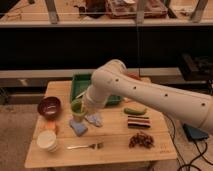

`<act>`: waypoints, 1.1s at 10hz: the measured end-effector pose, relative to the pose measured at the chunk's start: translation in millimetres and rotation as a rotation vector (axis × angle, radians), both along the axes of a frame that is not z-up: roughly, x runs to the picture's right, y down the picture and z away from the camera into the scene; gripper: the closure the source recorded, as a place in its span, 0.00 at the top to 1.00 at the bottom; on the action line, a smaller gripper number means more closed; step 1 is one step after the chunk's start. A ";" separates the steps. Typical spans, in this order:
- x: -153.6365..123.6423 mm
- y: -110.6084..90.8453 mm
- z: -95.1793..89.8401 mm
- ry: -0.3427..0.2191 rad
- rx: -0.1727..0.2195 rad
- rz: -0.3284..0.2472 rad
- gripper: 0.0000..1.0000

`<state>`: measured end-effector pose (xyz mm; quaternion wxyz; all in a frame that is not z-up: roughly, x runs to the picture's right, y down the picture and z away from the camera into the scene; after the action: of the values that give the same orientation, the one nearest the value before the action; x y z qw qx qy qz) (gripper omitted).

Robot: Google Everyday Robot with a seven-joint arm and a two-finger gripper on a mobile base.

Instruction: Stack cups into tray

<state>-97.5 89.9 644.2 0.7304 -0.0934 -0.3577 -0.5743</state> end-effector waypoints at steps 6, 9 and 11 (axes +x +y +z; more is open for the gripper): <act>-4.6 0.6 -1.3 -0.011 -0.004 -0.013 0.11; -33.8 16.9 0.9 -0.073 -0.041 -0.108 0.11; -77.0 29.2 4.9 -0.129 -0.068 -0.169 0.11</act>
<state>-174.5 119.2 649.0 0.6512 -0.1111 -0.4140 -0.6262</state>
